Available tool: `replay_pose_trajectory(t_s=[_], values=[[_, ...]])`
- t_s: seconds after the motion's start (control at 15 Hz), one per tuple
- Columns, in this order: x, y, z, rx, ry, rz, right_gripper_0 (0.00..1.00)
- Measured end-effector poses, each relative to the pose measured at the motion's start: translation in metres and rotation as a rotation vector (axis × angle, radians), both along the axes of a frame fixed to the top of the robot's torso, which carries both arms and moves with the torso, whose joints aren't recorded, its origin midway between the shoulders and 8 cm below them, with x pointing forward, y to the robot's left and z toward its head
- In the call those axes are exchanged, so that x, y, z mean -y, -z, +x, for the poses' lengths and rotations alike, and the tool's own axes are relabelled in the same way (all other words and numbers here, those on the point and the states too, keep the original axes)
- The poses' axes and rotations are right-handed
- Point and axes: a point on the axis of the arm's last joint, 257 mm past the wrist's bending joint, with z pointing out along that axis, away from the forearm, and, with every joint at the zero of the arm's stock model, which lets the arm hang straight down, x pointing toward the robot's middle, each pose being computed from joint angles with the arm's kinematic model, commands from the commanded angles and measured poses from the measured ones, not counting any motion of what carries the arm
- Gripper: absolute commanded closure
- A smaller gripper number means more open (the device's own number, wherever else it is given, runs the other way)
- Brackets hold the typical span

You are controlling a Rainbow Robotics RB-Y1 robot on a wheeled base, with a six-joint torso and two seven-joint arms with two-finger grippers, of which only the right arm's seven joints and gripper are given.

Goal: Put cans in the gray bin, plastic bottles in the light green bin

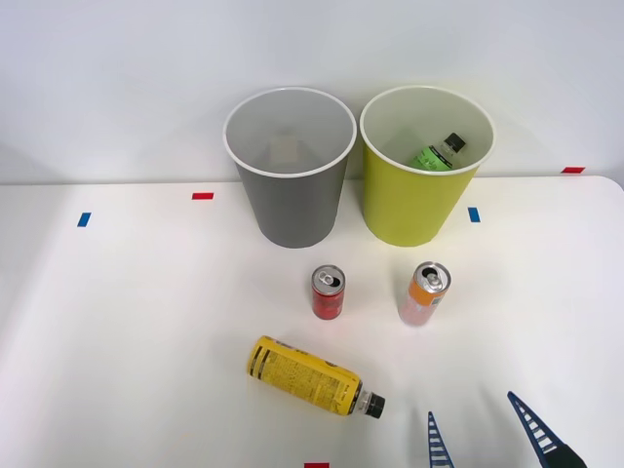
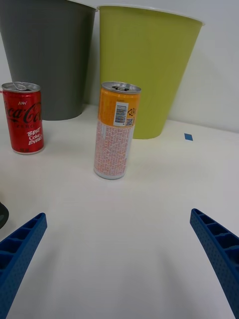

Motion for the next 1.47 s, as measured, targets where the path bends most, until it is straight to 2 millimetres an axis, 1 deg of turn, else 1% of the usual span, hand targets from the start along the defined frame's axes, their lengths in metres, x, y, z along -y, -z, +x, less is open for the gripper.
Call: replay_pose_trajectory(t_s=[1.47], values=[[0.0000,0.0000,0.0000,0.000,0.000,0.000,0.00]])
